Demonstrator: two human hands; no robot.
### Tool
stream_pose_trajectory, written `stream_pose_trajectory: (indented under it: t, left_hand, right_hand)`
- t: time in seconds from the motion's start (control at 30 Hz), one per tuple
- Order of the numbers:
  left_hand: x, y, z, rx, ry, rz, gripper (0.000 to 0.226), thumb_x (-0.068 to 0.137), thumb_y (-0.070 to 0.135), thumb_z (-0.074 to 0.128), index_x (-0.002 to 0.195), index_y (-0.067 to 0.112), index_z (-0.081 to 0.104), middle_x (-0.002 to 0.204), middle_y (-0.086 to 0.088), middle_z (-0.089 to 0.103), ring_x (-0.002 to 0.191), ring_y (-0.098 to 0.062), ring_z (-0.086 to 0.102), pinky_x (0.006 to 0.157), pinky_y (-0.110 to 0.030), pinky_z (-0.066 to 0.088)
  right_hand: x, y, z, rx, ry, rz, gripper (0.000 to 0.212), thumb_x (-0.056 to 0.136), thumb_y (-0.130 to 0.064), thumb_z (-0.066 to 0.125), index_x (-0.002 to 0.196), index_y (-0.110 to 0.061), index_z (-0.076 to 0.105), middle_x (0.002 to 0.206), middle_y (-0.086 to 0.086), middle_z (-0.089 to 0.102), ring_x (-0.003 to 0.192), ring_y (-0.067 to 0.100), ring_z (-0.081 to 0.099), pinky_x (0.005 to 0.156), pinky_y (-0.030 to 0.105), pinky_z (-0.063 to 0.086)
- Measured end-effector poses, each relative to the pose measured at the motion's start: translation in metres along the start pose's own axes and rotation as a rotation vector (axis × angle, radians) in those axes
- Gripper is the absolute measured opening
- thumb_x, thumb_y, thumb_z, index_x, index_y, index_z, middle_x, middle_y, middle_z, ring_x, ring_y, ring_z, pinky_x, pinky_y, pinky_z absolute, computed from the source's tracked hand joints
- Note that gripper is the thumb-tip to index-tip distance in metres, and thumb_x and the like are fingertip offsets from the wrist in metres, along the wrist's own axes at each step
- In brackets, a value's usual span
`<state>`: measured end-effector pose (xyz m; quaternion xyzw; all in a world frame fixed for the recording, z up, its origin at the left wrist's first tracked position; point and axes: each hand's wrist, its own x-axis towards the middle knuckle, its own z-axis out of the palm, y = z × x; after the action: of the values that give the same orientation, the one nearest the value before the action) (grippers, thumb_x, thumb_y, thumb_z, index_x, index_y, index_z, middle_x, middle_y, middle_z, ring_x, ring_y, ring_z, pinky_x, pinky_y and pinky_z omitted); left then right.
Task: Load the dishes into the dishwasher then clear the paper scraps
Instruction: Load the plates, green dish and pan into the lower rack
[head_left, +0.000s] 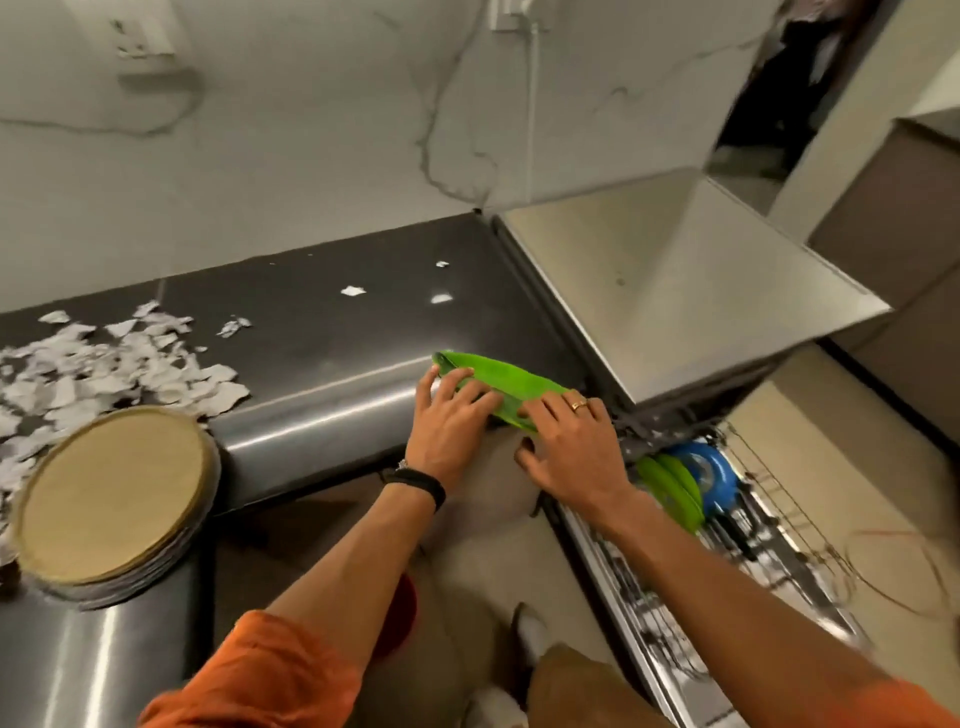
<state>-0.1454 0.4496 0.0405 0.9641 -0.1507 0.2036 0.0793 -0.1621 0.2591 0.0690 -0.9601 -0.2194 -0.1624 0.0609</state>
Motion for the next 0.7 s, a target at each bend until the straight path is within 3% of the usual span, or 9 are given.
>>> stream_pose_trajectory:
  t: [0.2,0.33,0.4,0.47,0.53,0.63,0.7]
  left_hand:
    - [0.027,0.102,0.026,-0.11,-0.094,0.2,0.023,0.088,0.024,0.064,0.109,0.03,0.07,0.11,0.007,0.069,0.124,-0.026,0.055,0.113,-0.053,0.03]
    - [0.038,0.167,0.051,-0.154,-0.198,0.296,0.025,0.082,0.021,0.074,0.105,0.03,0.071,0.108,0.007,0.069,0.119,-0.025,0.058,0.11,-0.054,0.036]
    - [0.045,0.193,0.065,-0.15,-0.273,0.332,0.025,0.082,0.022,0.075,0.105,0.031,0.071,0.108,0.007,0.069,0.118,-0.025,0.058,0.109,-0.053,0.037]
    - [0.053,0.221,0.085,-0.155,-0.34,0.367,0.025,0.079,0.02,0.075,0.102,0.03,0.071,0.106,0.006,0.069,0.116,-0.026,0.06,0.107,-0.055,0.039]
    - [0.061,0.242,0.109,-0.156,-0.387,0.387,0.021,0.081,0.021,0.07,0.101,0.029,0.071,0.104,0.006,0.07,0.112,-0.027,0.061,0.103,-0.056,0.043]
    - [0.067,0.266,0.148,-0.155,-0.445,0.408,0.017,0.083,0.024,0.066,0.1,0.027,0.07,0.102,0.005,0.069,0.108,-0.029,0.063,0.098,-0.053,0.046]
    - [0.072,0.28,0.176,-0.159,-0.503,0.418,0.02,0.079,0.023,0.077,0.098,0.025,0.07,0.102,0.004,0.069,0.107,-0.029,0.062,0.097,-0.052,0.046]
  right_hand:
    - [-0.063,0.067,-0.025,0.01,-0.062,0.222,0.047,0.073,-0.037,0.069,0.115,-0.017,0.065,0.105,0.005,0.068,0.099,0.03,0.065,0.085,0.042,0.052]
    - [-0.11,0.119,-0.027,0.003,-0.175,0.374,0.051,0.073,-0.033,0.076,0.119,-0.017,0.063,0.114,0.005,0.072,0.118,0.029,0.063,0.105,0.049,0.045]
    - [-0.13,0.144,-0.023,0.018,-0.26,0.437,0.056,0.071,-0.032,0.079,0.122,-0.018,0.063,0.119,0.004,0.072,0.123,0.028,0.062,0.108,0.052,0.044]
    - [-0.148,0.17,-0.016,0.044,-0.335,0.492,0.056,0.069,-0.028,0.082,0.121,-0.019,0.065,0.116,0.003,0.073,0.116,0.026,0.066,0.102,0.049,0.05]
    - [-0.163,0.196,-0.008,0.068,-0.34,0.528,0.049,0.065,-0.023,0.084,0.111,-0.02,0.069,0.101,0.002,0.076,0.092,0.025,0.073,0.08,0.04,0.059]
    - [-0.182,0.227,0.015,0.059,-0.406,0.577,0.032,0.067,-0.02,0.083,0.096,-0.023,0.071,0.076,-0.002,0.072,0.059,0.024,0.068,0.048,0.03,0.05]
    - [-0.191,0.245,0.034,0.072,-0.485,0.615,0.026,0.077,-0.025,0.08,0.1,-0.026,0.068,0.077,-0.004,0.071,0.058,0.021,0.068,0.045,0.029,0.048]
